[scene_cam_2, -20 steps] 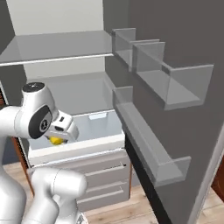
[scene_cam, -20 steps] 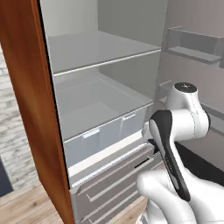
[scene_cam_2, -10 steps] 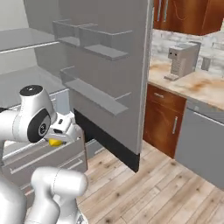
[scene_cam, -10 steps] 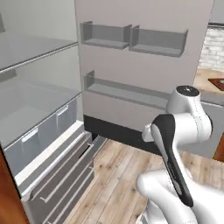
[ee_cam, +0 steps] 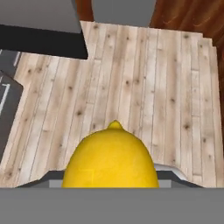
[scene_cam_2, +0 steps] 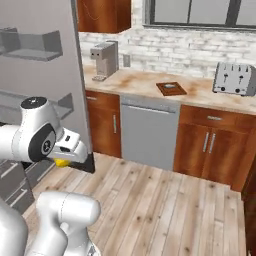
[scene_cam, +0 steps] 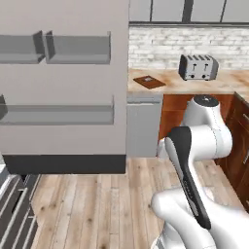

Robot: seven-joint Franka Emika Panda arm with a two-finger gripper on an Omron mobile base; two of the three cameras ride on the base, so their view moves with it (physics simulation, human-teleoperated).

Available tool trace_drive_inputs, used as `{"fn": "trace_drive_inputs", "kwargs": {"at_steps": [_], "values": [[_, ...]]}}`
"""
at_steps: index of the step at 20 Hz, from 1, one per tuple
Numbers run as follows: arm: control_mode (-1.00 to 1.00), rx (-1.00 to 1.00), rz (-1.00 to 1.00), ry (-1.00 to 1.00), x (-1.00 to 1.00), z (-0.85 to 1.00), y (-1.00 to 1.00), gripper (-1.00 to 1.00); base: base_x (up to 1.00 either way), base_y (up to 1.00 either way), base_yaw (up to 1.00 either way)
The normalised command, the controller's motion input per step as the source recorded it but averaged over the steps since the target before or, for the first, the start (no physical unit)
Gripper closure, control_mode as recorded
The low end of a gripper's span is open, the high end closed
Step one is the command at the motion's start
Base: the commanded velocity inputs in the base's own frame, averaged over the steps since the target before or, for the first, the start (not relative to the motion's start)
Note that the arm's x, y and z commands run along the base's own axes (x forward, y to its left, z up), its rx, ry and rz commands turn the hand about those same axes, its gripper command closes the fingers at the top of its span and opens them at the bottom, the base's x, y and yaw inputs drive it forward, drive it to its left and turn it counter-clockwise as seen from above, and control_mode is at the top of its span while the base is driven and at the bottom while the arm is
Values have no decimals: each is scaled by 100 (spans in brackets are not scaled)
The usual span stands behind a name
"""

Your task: Retrieve a lemon from the fridge and place it on the cutting board with the fish.

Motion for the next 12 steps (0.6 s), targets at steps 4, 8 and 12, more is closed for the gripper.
{"fn": "trace_drive_inputs", "kwargs": {"at_steps": [4,8,12], "values": [[100,0,0,0,0,0,0,100,-4,-84,-42],[100,0,0,0,0,0,0,100,61,-91,-1],[100,0,0,0,0,0,0,100,63,-59,-4]]}}
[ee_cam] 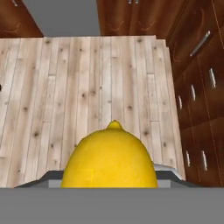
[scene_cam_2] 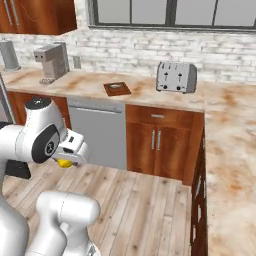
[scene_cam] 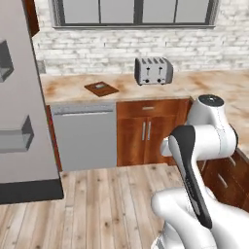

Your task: Retrieve a lemon from the fridge and place it on the cutting board with the fish.

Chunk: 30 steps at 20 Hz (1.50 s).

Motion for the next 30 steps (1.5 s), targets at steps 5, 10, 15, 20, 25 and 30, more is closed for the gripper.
{"fn": "trace_drive_inputs", "kwargs": {"at_steps": [5,10,15,20,25,30], "values": [[100,0,0,0,0,0,0,100,97,-31,-16],[100,0,0,0,0,0,0,100,100,0,0],[100,0,0,0,0,0,0,100,100,-38,15],[100,0,0,0,0,0,0,100,100,-55,27],[100,0,0,0,0,0,0,100,96,-11,18],[100,0,0,0,0,0,0,100,49,30,1]]}}
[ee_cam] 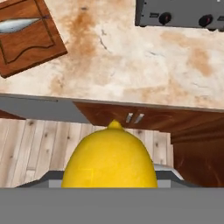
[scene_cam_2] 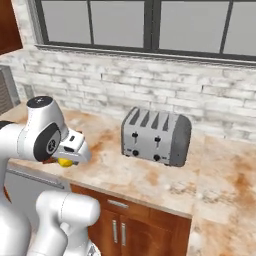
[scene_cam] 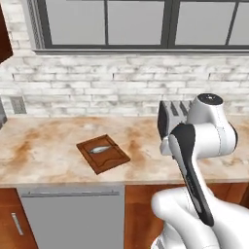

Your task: Retrieve a lemon from the fridge and place it on the cutting board with the fish.

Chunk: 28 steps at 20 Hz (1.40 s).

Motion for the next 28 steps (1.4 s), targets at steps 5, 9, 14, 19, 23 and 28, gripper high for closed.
{"fn": "trace_drive_inputs", "kwargs": {"at_steps": [5,9,14,19,23,28], "values": [[100,0,0,0,0,0,0,100,51,77,0],[100,0,0,0,0,0,0,100,36,77,-1],[100,0,0,0,0,0,0,100,45,45,-1],[-100,0,0,0,13,-2,-3,100,40,-1,0],[-100,0,1,0,61,-5,-25,100,0,0,0],[-100,-2,1,0,48,-37,-30,100,0,0,0]]}}
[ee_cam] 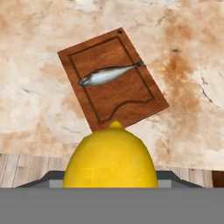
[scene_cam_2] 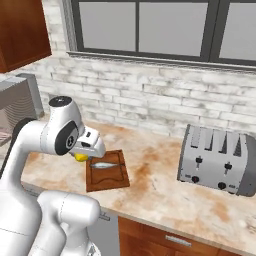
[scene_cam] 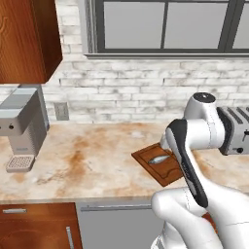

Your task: Retrieve a lemon from the fridge and place it on the cutting board with the fish.

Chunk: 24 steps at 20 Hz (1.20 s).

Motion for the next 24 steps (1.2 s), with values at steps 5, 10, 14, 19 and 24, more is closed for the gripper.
{"fn": "trace_drive_inputs", "kwargs": {"at_steps": [5,10,14,19,24], "values": [[-100,-9,0,0,22,-52,-11,100,0,0,0],[-100,-6,0,1,15,-53,-2,100,0,0,0],[-100,0,0,-3,13,-41,-1,100,0,0,0],[-100,0,14,0,30,-41,-27,100,0,0,0],[-100,0,16,0,47,-25,-37,100,0,0,0]]}}
